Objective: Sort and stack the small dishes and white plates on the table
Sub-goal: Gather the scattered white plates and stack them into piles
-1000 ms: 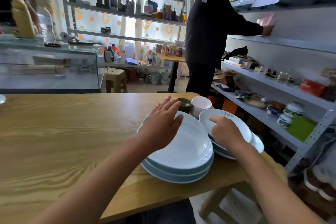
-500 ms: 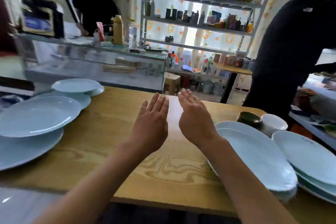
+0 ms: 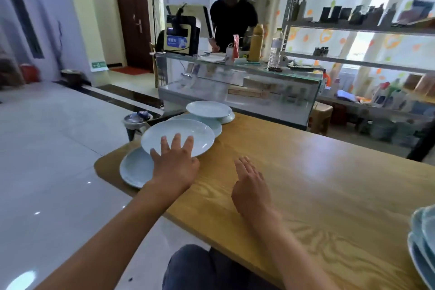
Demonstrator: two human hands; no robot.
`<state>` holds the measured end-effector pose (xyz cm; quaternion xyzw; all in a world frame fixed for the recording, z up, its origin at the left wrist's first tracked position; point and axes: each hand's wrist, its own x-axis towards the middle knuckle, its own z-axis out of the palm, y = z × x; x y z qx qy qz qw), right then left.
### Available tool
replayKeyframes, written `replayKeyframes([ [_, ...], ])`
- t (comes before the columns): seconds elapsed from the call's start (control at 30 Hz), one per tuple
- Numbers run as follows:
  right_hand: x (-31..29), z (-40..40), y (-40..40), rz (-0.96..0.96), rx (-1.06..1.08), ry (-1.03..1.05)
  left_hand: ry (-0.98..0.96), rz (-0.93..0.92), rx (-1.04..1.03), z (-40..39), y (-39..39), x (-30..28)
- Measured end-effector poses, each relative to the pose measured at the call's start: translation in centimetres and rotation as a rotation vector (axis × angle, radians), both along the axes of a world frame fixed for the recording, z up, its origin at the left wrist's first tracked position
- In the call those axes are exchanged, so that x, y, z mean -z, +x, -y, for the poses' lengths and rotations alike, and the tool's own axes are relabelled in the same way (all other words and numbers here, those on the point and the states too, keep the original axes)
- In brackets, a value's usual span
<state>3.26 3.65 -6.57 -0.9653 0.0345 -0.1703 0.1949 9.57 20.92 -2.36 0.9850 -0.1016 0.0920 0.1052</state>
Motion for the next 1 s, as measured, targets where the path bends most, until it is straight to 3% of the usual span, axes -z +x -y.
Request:
replayKeyframes([
  [0.27, 1.8, 0.5, 0.2, -0.06, 0.106, 0.049, -0.047, 0.006, -0.029, -1.6, 3.5, 2.8],
  [0.5, 2.2, 0.9, 0.4, -0.065, 0.156, 0.141, -0.221, 0.229, -0.033, -1.5, 3.6, 4.4],
  [0.73, 1.9, 0.8, 0.3, -0.051, 0.13, 0.134, -0.392, 0.437, 0.092, -2.0, 3.7, 4.2],
  [0.87, 1.6, 0.6, -0.1, 0.11, 0.077, 0.084, -0.461, 0.575, 0.19, -1.4, 1.9, 2.3],
  [1.0, -1.2, 0.5, -1.0, 0.395, 0.073, 0.17, -0.513, 0.625, 0.292, 0.7, -0.1, 0.4],
])
